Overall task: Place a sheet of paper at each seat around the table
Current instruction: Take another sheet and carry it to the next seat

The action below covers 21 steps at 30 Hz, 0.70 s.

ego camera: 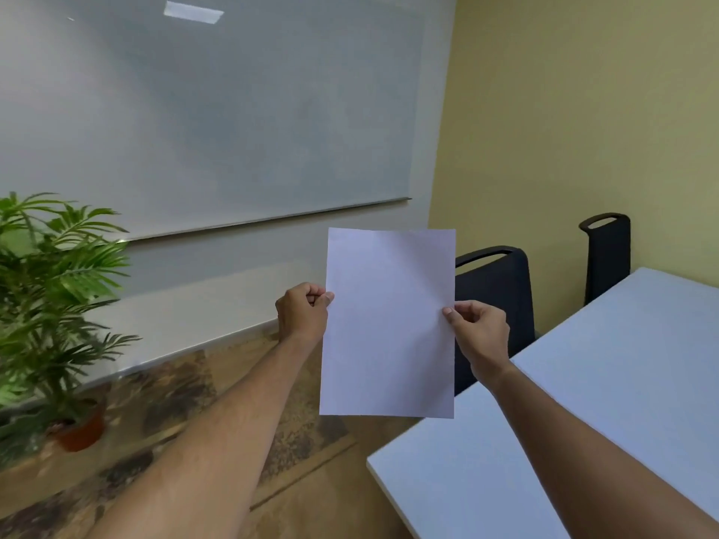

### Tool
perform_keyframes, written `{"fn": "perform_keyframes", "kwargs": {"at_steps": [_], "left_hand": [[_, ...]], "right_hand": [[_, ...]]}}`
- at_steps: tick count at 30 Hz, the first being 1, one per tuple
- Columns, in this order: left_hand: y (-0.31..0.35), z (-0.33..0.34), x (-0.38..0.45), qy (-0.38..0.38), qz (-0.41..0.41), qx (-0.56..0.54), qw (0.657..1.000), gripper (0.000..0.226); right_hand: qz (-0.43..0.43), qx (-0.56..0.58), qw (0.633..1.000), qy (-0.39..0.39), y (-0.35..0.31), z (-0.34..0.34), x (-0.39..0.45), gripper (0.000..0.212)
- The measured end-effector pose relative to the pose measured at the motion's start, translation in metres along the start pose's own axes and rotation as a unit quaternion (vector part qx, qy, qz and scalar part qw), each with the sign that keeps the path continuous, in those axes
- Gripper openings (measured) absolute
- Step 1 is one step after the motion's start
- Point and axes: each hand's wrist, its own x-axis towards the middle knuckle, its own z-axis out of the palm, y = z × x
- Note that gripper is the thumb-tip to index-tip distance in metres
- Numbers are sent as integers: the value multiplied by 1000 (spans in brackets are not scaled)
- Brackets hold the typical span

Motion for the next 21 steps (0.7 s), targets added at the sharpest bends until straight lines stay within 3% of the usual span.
{"fn": "perform_keyframes", "kwargs": {"at_steps": [14,21], "left_hand": [[-26,119,223,-80,26,-28,996,10],[-37,207,330,-162,63,-42,984,11]], "right_hand": [[54,-4,995,81,21,106,178,10],[60,-38,979,189,52,140,266,21]]}}
